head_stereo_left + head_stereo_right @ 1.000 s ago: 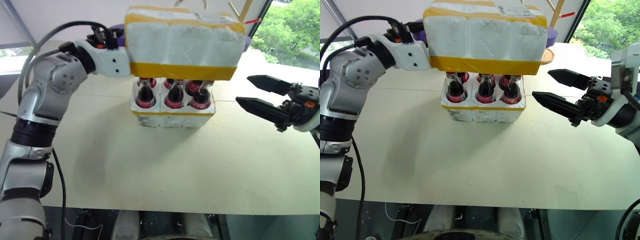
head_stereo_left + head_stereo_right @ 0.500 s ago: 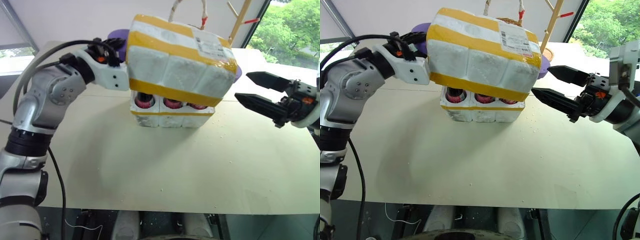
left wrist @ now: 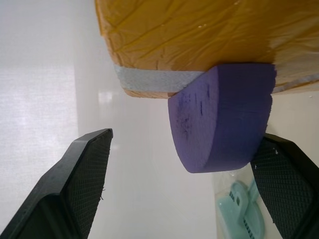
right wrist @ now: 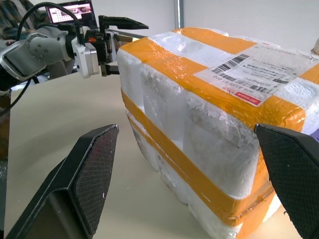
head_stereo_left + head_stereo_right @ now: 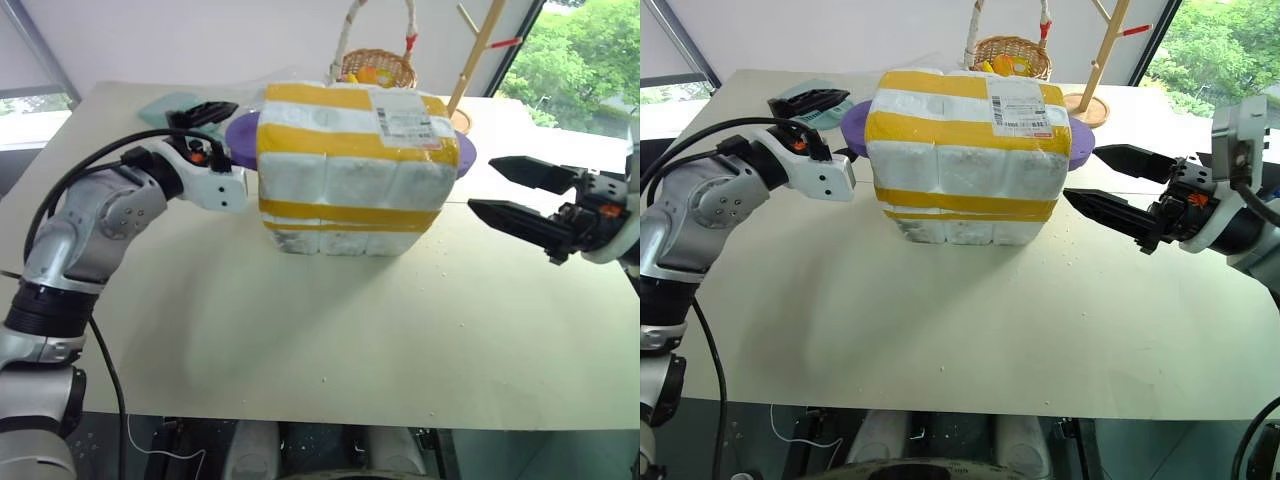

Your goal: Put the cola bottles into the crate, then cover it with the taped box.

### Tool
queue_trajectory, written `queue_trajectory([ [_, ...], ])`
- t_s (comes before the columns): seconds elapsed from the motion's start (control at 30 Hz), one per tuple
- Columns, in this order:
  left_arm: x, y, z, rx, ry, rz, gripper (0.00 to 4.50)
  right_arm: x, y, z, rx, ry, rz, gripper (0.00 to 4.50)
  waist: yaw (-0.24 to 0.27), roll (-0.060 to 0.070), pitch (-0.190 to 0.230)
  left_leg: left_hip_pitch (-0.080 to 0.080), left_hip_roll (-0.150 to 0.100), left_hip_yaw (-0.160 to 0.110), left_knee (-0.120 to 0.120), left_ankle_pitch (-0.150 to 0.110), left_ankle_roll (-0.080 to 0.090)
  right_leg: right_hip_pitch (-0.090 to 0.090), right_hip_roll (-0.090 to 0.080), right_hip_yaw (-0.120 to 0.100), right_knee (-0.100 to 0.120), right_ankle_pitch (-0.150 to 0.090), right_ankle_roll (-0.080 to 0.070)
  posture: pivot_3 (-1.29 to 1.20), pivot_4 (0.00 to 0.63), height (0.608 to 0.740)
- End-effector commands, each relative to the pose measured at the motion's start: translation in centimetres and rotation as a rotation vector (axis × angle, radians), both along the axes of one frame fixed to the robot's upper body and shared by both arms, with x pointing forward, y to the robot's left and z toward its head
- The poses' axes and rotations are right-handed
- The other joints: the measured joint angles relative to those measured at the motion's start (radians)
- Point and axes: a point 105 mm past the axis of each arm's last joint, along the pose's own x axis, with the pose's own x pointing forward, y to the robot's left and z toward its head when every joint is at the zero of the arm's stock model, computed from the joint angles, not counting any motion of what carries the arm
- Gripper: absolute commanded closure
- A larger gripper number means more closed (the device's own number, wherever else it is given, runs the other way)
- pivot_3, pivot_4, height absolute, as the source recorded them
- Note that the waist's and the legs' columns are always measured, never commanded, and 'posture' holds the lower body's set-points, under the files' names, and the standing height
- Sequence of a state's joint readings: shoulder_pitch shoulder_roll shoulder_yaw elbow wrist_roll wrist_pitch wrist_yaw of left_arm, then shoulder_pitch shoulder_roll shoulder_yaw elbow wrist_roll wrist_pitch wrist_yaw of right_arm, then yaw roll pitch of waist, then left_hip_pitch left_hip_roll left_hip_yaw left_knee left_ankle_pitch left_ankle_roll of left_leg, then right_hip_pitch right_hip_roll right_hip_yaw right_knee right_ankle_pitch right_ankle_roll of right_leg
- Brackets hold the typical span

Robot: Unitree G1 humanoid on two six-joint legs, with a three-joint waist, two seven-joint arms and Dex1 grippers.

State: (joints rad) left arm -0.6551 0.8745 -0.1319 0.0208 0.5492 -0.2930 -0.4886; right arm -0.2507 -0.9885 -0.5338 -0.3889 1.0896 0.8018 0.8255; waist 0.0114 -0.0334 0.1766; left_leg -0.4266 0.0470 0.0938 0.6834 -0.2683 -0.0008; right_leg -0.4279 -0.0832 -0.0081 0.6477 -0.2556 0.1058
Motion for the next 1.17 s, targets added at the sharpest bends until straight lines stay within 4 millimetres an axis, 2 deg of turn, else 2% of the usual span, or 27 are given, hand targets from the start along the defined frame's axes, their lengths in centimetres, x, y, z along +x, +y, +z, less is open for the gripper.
queue_trajectory([
  [0.03, -1.3, 1.1, 1.8, -0.089, 0.004, -0.025, 0.05, -0.7, -0.7, 0.8, -0.026, -0.034, -0.020, 0.00, -0.002, 0.000, 0.000, 0.000, 0.000, 0.000, 0.000, 0.000, 0.000, 0.000, 0.000, 0.000, 0.000, 0.000, 0.000, 0.00, 0.150, 0.740],
  [0.17, -3.9, 1.5, 0.9, -0.077, 0.070, -0.159, 0.05, -1.0, -1.0, 0.2, -0.046, -0.008, -0.022, 0.00, -0.002, 0.000, 0.000, 0.001, 0.002, 0.000, 0.000, 0.000, 0.000, 0.000, 0.000, 0.000, 0.000, 0.000, 0.000, 0.00, 0.150, 0.740],
  [0.27, -4.7, 3.6, -1.1, -0.041, 0.162, -0.137, 0.05, -1.0, -1.4, -0.2, -0.052, 0.005, -0.028, 0.00, -0.002, 0.001, 0.000, 0.001, 0.002, 0.000, 0.000, 0.000, 0.000, 0.000, 0.000, 0.000, 0.000, 0.000, 0.000, 0.00, 0.150, 0.740],
  [0.33, -4.5, 5.7, -2.4, -0.262, 0.373, -0.047, 0.05, -0.8, -1.6, -0.4, -0.052, 0.015, -0.032, 0.00, -0.002, 0.002, -0.001, 0.001, 0.002, 0.000, 0.000, 0.000, 0.000, 0.000, 0.000, 0.000, 0.000, 0.000, 0.000, 0.00, 0.150, 0.740],
  [0.4, -5.1, 6.3, -3.1, -0.536, 0.618, -0.033, 0.05, -0.7, -1.7, -0.5, -0.054, 0.021, -0.033, 0.00, -0.004, 0.003, -0.001, 0.001, 0.003, 0.000, 0.000, 0.000, 0.000, 0.001, 0.000, 0.000, 0.000, 0.000, 0.000, 0.00, 0.150, 0.740],
  [0.43, -5.6, 6.8, -2.9, -0.743, 0.783, -0.029, 0.05, -0.6, -1.6, -0.7, -0.056, 0.024, -0.031, 0.00, -0.004, 0.003, -0.001, 0.001, 0.003, 0.000, 0.000, 0.000, 0.000, 0.001, 0.000, 0.000, 0.001, 0.000, 0.000, 0.00, 0.150, 0.740],
  [0.47, -6.3, 6.9, -2.7, -0.873, 0.927, -0.042, 0.05, -0.6, -1.6, -0.7, -0.060, 0.024, -0.029, 0.00, -0.004, 0.002, -0.001, 0.001, 0.003, 0.000, 0.000, 0.000, 0.000, 0.001, 0.000, 0.000, 0.001, 0.000, 0.000, 0.00, 0.150, 0.740],
  [0.53, -8.0, 7.5, -2.9, -0.906, 1.103, -0.028, 0.05, -0.7, -1.3, -0.9, -0.056, 0.028, -0.009, 0.00, -0.007, 0.002, -0.001, 0.001, 0.004, -0.004, 0.000, 0.000, 0.000, 0.001, 0.000, 0.000, 0.001, 0.000, 0.000, 0.00, 0.150, 0.740],
  [0.6, -8.4, 8.7, -2.9, -0.902, 1.133, 0.032, 0.05, -1.0, -1.1, -1.0, -0.055, 0.028, 0.019, 0.00, -0.010, 0.004, -0.001, 0.001, 0.002, -0.004, 0.000, 0.000, 0.000, 0.001, 0.000, 0.000, 0.000, 0.000, 0.000, 0.00, 0.150, 0.740],
  [0.63, -8.6, 9.3, -2.2, -0.943, 1.150, 0.041, 0.05, -1.1, -1.0, -1.1, -0.058, 0.025, 0.025, 0.00, -0.009, 0.004, -0.001, 0.002, 0.001, -0.004, 0.000, 0.000, 0.000, 0.001, 0.000, 0.000, 0.000, 0.000, 0.000, 0.00, 0.150, 0.740],
  [0.73, -9.7, 9.5, 1.4, -1.075, 1.182, -0.088, 0.05, -0.8, -0.9, -1.3, -0.052, 0.024, 0.025, 0.00, -0.008, 0.004, -0.001, 0.002, 0.002, -0.004, 0.000, 0.000, 0.000, 0.001, 0.002, 0.000, 0.001, 0.000, 0.000, 0.00, 0.150, 0.740],
  [0.8, -10.1, 9.6, 4.1, -1.139, 1.140, -0.181, 0.05, -0.8, -0.8, -1.4, -0.058, 0.030, 0.035, 0.00, -0.007, 0.004, -0.001, 0.002, 0.002, -0.004, 0.000, 0.000, 0.000, 0.001, 0.001, 0.000, 0.000, 0.000, -0.001, 0.00, 0.150, 0.740],
  [0.9, -10.0, 9.7, 6.5, -1.196, 1.064, -0.252, 0.05, -0.4, -0.9, -1.4, -0.071, 0.033, 0.046, 0.00, -0.006, 0.004, -0.001, 0.002, 0.001, -0.004, 0.000, 0.000, 0.000, 0.001, 0.001, 0.000, 0.000, 0.000, 0.000, 0.00, 0.150, 0.740],
  [0.97, -10.1, 9.4, 7.0, -1.210, 1.053, -0.276, 0.05, 0.0, -1.0, -1.1, -0.073, 0.031, 0.049, 0.00, -0.007, 0.004, -0.001, 0.002, 0.001, -0.004, 0.000, 0.000, 0.000, 0.001, 0.001, 0.000, 0.000, 0.000, 0.000, 0.00, 0.150, 0.740],
  [1.17, -10.1, 8.4, 5.2, -1.150, 1.086, -0.237, 0.05, 0.9, -0.5, -0.7, -0.087, 0.020, 0.084, 0.00, -0.012, 0.004, -0.001, 0.002, 0.001, -0.001, -0.001, 0.000, 0.000, 0.001, 0.002, 0.000, 0.000, 0.000, -0.001, 0.00, 0.150, 0.740],
])
